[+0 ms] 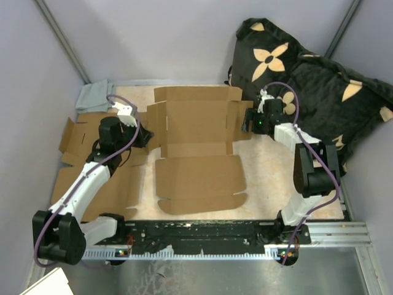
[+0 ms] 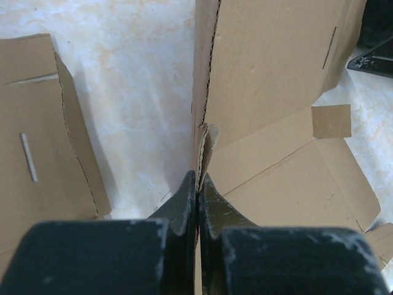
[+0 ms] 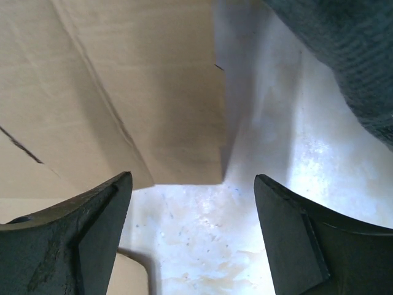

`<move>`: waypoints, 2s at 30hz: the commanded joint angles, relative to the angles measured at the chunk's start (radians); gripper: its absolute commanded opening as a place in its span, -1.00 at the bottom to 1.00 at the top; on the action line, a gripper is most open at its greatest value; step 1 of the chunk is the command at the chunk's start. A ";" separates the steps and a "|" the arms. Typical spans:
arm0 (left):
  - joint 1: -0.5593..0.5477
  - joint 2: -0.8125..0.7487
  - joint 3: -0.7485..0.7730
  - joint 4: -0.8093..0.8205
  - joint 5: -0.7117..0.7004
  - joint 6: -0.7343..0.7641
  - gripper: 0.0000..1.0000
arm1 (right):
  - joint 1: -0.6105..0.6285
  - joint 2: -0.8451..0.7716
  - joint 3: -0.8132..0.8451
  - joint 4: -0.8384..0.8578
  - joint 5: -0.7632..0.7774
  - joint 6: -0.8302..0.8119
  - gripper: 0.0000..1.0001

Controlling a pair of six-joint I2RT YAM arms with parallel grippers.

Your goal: Fold the paper box

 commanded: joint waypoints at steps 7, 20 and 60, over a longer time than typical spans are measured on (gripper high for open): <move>-0.003 -0.044 -0.033 0.064 -0.028 0.024 -1.00 | -0.015 -0.005 -0.216 0.593 -0.043 0.024 0.74; -0.003 -0.047 -0.049 0.057 -0.033 0.024 -1.00 | -0.046 0.205 -0.071 0.777 -0.318 0.143 0.76; -0.005 -0.012 -0.061 0.071 -0.038 0.013 -1.00 | 0.153 -0.249 -0.023 0.041 -0.061 -0.120 -1.00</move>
